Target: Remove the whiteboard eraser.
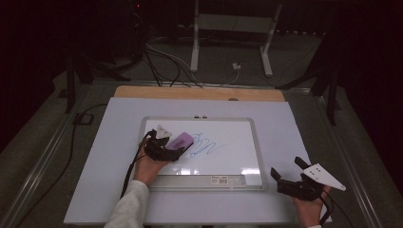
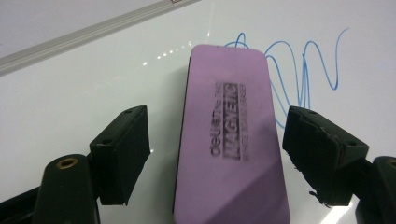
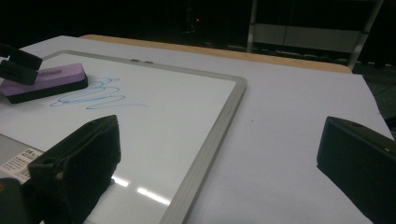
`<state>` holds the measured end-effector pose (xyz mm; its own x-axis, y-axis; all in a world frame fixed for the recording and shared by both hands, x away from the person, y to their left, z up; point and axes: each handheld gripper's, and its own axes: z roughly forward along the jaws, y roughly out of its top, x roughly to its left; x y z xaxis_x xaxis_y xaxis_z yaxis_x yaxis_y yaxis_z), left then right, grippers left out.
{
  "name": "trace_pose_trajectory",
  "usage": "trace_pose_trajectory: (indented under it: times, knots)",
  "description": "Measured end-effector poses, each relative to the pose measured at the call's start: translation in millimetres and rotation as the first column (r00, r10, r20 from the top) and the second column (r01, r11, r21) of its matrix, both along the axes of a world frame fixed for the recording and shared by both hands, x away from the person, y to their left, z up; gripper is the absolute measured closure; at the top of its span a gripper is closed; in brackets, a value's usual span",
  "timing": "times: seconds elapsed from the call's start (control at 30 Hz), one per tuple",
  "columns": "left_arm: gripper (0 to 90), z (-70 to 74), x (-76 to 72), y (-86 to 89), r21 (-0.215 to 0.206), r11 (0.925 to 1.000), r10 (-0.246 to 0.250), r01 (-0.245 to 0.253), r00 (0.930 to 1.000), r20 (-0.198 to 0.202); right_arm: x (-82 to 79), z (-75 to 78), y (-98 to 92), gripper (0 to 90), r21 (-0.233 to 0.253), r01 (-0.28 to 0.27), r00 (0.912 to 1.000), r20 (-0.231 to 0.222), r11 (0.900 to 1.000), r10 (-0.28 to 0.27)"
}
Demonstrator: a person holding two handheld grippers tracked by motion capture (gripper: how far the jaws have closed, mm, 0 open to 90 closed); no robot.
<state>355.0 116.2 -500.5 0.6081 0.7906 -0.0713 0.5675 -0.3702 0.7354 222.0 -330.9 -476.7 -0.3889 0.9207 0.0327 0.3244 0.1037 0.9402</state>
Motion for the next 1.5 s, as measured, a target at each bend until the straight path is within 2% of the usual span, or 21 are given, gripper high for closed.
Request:
trace_pose_trajectory:
  times: [0.2,0.37,0.5,0.7,0.83,0.97,1.13,1.27,1.37,1.5]
  knots:
    - [28.7,-2.6,5.2,-6.0,0.000,1.0000,0.003,-0.003,0.9999,-0.014,-0.1,-0.2,0.2,0.0,0.000,-0.002,1.0000,-0.003,1.000,0.002]
    - [33.1,-6.4,7.3,-8.8,0.019,0.9998,0.002,-0.002,0.9992,-0.041,-0.3,-0.2,-0.2,0.0,-0.002,-0.003,1.0000,-0.002,1.000,0.003]
    - [40.9,-6.7,7.5,-10.5,0.037,0.9993,-0.004,0.006,0.9991,-0.042,0.0,-0.4,0.4,0.0,-0.003,-0.003,1.0000,-0.003,1.000,0.003]
    - [41.6,-5.5,9.4,-11.4,0.048,0.9988,0.004,-0.002,0.9988,-0.048,-0.3,-0.3,1.0,0.0,-0.005,-0.005,1.0000,-0.004,1.000,0.005]
    - [41.7,-4.9,12.4,-9.9,0.060,0.9980,0.023,-0.020,0.9987,-0.044,-0.2,-0.2,-0.2,0.0,-0.004,-0.003,1.0000,-0.004,1.000,0.003]
    - [41.7,-5.5,17.3,-2.0,0.055,0.9972,0.054,-0.051,0.9974,-0.047,-0.3,0.0,-1.2,0.0,-0.002,0.001,1.0000,-0.003,1.000,-0.001]
    - [41.7,-5.3,23.0,8.6,0.062,0.9919,0.114,-0.111,0.9923,-0.048,-0.6,0.1,-1.0,0.0,-0.003,0.000,1.0000,-0.003,1.000,0.000]
    - [41.8,-5.5,28.2,14.7,0.064,0.9842,0.168,-0.165,0.9845,-0.050,-0.7,0.2,-0.8,0.0,-0.005,-0.002,1.0000,-0.003,1.000,0.002]
    - [41.9,-5.0,28.1,12.1,0.078,0.9819,0.176,-0.173,0.9834,-0.044,-0.7,0.4,-0.5,0.0,-0.006,-0.004,1.0000,-0.002,1.000,0.004]
    - [41.9,-5.3,26.9,5.5,0.069,0.9854,0.159,-0.155,0.9861,-0.049,0.0,-0.1,1.0,0.0,-0.006,-0.008,1.0000,-0.004,1.000,0.008]
